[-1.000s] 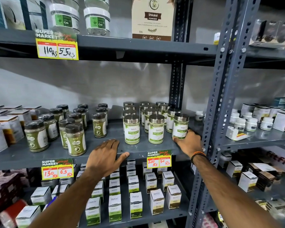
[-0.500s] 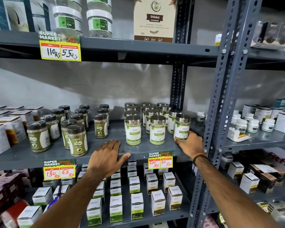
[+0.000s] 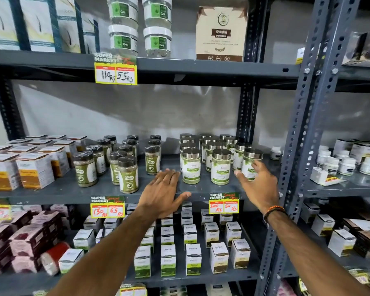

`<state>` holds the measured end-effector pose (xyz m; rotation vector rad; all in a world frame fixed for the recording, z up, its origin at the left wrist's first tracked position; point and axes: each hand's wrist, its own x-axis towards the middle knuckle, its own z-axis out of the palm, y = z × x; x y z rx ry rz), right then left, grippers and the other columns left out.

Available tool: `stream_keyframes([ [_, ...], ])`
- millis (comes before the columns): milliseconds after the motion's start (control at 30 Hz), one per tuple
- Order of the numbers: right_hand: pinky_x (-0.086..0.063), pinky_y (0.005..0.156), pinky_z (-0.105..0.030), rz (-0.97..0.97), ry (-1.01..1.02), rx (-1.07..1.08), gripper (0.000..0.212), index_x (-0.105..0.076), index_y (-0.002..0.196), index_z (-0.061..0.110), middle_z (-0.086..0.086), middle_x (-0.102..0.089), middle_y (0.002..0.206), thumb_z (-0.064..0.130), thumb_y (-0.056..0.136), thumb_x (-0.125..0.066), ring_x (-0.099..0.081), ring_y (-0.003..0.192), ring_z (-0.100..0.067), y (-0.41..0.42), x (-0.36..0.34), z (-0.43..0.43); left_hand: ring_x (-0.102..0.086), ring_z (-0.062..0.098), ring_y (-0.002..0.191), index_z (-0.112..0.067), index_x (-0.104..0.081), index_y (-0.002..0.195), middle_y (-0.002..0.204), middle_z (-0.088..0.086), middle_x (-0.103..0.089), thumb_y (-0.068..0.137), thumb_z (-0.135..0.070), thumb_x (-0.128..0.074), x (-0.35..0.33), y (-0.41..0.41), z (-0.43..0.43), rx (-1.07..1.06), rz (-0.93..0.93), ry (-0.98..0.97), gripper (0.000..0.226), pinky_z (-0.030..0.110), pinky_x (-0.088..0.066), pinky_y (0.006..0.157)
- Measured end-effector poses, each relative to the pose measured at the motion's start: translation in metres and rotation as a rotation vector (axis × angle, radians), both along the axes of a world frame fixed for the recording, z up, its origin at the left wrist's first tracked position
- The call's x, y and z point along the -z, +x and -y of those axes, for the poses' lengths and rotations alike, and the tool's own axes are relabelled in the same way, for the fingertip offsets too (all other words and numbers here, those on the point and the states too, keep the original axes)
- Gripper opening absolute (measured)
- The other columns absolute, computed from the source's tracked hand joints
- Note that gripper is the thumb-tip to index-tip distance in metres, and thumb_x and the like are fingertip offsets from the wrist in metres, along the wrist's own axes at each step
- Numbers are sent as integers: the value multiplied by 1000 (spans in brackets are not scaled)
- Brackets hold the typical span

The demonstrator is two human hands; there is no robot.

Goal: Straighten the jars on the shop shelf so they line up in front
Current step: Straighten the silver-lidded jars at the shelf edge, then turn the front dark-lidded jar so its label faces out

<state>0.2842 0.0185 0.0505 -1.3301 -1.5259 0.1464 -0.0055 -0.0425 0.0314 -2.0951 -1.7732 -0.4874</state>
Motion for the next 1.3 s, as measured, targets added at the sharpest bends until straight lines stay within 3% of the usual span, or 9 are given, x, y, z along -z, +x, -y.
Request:
stream_keyframes([
  [167,-52,103,-37,57,126,-237,66,-53,142,11,-7,-64,139,43,88,-76,-63,124,-19,-60,-31,28,-16,27,157,-9,-22,161,168,15,-27,98,-76,-17,-52,-16,25,-11,-51,177,92,41,-8,128],
  [267,-50,104,-33,79,146,-374,65,-53,143,15,-1,-62,141,44,88,-75,-61,124,-14,-107,-39,43,-26,31,153,-8,-31,157,162,17,-37,98,-74,-22,-79,-48,42,-51,-27,252,89,44,-17,125],
  [500,-50,107,-45,130,141,-598,74,-46,150,28,-1,-56,147,48,86,-76,-56,129,-19,-212,-24,61,-34,33,149,-9,-36,153,158,17,-43,97,-72,-31,-84,-163,89,-237,30,272,84,48,-29,122],
  [633,-40,115,-44,138,110,-608,81,-38,155,33,-3,-44,157,50,85,-77,-42,142,-22,-253,-10,62,-40,33,142,-9,-39,148,152,17,-48,96,-71,-32,-60,-224,109,-302,55,248,82,50,-39,114],
  [767,-39,116,-49,136,75,-578,89,-31,157,37,-5,-34,163,55,82,-77,-36,147,-24,-277,4,53,-44,33,140,-7,-41,146,148,18,-51,95,-77,-26,-31,-261,114,-391,77,179,88,52,-38,114],
  [1067,-42,101,-29,144,112,-485,83,-36,154,37,-1,-46,155,45,83,-80,-49,136,-18,-290,22,38,-39,34,145,-8,-31,156,160,16,-41,94,-79,-25,14,-288,82,-358,161,-11,94,50,-41,111],
  [1200,-39,94,-8,116,103,-505,84,-39,153,36,0,-54,150,39,81,-84,-55,130,-15,-290,27,33,-46,32,138,-13,-39,150,153,13,-50,94,-79,-19,28,-292,71,-345,116,-45,89,50,-46,107],
  [1233,-40,92,-7,112,105,-502,84,-41,153,35,0,-55,148,38,81,-84,-56,128,-14,-290,26,32,-48,32,136,-13,-42,148,150,13,-52,93,-79,-17,30,-293,70,-347,106,-36,90,50,-46,107],
  [1300,-51,97,-20,113,117,-488,85,-42,152,35,0,-58,144,39,79,-86,-60,123,-15,-287,25,28,-50,32,135,-13,-45,147,149,13,-54,93,-79,-15,32,-295,68,-349,97,-26,91,49,-46,108],
])
